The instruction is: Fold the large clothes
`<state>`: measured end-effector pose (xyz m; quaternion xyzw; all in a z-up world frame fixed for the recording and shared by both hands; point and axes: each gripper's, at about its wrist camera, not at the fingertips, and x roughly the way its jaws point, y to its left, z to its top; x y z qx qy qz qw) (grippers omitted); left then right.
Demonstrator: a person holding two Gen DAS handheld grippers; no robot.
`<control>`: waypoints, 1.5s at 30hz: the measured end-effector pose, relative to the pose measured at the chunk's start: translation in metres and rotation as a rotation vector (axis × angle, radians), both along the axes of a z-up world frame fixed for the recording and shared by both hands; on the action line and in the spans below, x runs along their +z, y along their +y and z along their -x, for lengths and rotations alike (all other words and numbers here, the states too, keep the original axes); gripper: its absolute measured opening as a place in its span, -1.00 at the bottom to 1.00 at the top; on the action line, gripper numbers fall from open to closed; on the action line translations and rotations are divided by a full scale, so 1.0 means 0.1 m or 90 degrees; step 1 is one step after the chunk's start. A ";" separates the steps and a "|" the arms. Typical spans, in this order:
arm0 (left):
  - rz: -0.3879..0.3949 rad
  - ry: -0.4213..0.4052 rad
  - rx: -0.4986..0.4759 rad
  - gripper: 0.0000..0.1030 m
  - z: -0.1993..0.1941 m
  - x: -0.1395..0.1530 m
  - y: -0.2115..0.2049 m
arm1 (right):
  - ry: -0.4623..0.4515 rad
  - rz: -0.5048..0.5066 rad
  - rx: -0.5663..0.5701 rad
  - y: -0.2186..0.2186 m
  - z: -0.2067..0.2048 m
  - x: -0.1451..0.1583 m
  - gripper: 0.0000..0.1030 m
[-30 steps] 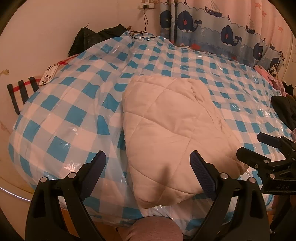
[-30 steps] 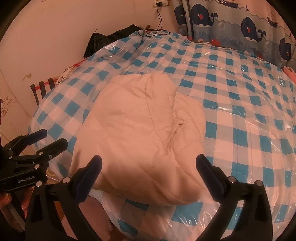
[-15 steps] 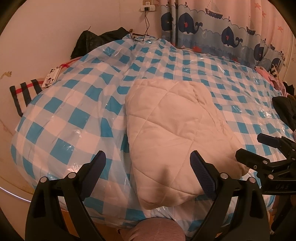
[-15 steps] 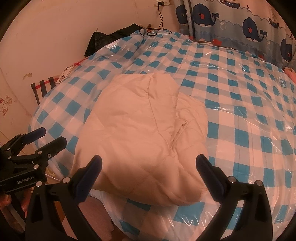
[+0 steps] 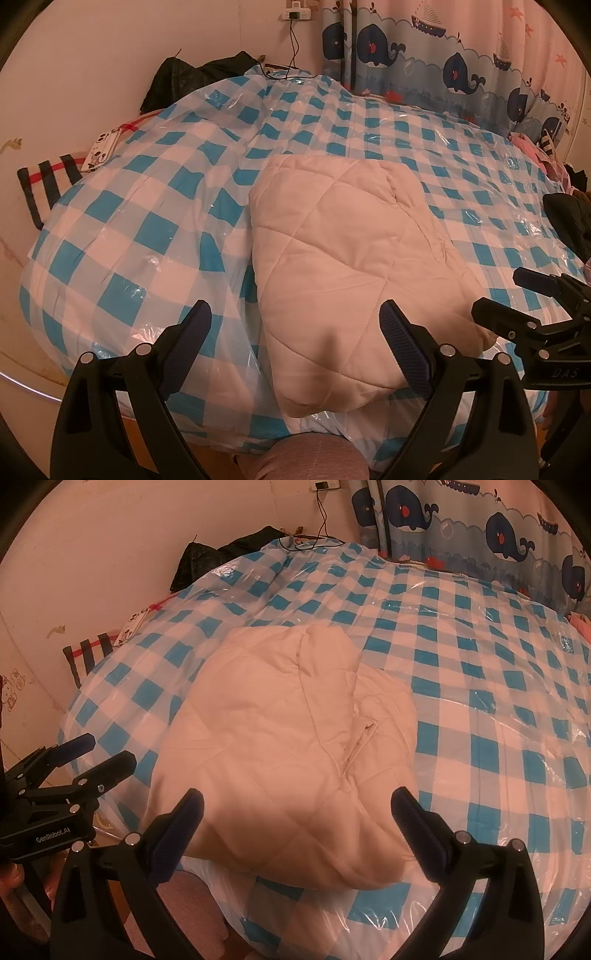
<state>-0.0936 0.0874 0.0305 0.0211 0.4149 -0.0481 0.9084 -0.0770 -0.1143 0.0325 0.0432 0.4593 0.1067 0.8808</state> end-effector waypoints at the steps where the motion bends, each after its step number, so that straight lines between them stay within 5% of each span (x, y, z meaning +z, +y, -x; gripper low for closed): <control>1: -0.001 0.000 0.001 0.71 0.00 0.00 0.00 | 0.000 0.000 0.000 0.00 0.00 0.00 0.90; 31: -0.026 -0.007 -0.018 0.80 0.14 0.11 -0.23 | -0.014 -0.026 -0.014 0.04 0.11 0.05 0.90; 45: -0.057 -0.034 -0.038 0.84 0.30 0.34 -0.45 | -0.034 -0.054 -0.036 -0.34 0.42 0.19 0.90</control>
